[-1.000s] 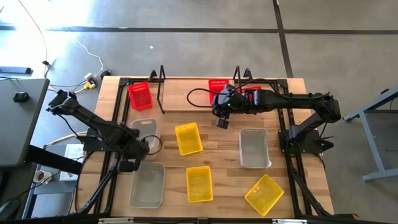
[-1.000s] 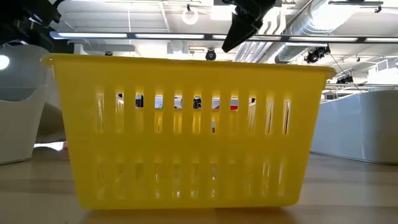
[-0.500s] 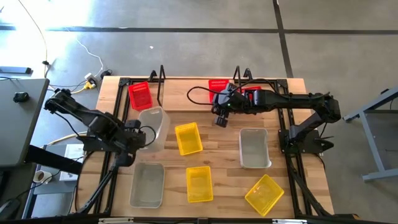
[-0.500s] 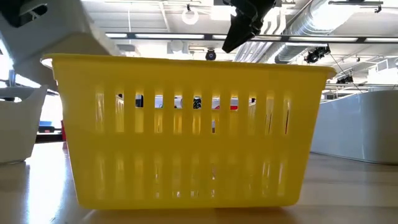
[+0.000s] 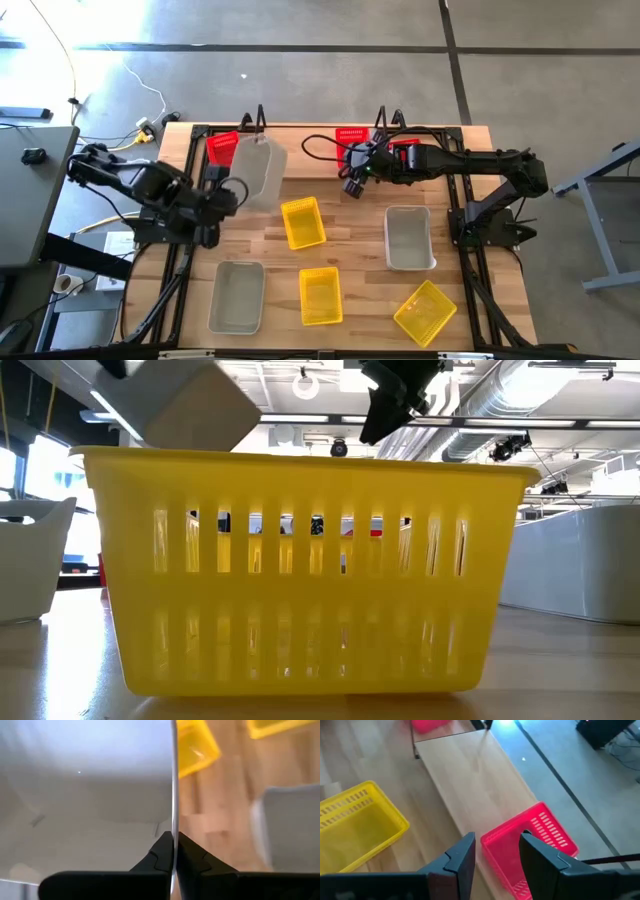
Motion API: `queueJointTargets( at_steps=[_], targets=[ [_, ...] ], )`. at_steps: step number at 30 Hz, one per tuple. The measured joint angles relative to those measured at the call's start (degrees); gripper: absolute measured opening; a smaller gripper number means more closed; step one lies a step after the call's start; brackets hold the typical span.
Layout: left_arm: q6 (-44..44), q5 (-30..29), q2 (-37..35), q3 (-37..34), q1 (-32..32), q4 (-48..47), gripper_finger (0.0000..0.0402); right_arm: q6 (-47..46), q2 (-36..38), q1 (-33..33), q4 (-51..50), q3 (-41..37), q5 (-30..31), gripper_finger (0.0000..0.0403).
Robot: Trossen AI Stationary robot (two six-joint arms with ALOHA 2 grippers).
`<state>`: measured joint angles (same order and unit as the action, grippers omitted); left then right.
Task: Stack baskets on shelf by color
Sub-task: Put the top left gray bin on the shelf
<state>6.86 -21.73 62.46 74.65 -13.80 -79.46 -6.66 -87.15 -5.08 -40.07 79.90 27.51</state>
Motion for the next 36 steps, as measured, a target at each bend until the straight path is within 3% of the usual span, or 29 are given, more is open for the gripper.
queueJointTargets(
  at_steps=[5, 13, 23, 36],
  targets=[
    [-10.08, -2.73, 1.56, 2.27, 7.96, 2.53, 0.0000, -1.87, 0.00, -0.03, 0.02, 0.00, 2.87, 0.0138],
    [-22.56, -2.35, 7.11, 5.31, 20.59, 7.90, 0.0000, -2.48, 0.00, -0.21, 0.01, 0.00, 8.50, 0.0138],
    [-27.27, 2.74, 16.36, 6.38, 30.99, 8.96, 0.0000, -3.85, 0.00, -3.78, 0.02, 0.00, 17.27, 0.0138],
    [-30.00, 6.52, 27.33, 6.40, 38.10, 9.60, 0.0000, -3.41, 0.21, -11.45, 0.06, 0.00, 15.74, 0.0138]
  ],
)
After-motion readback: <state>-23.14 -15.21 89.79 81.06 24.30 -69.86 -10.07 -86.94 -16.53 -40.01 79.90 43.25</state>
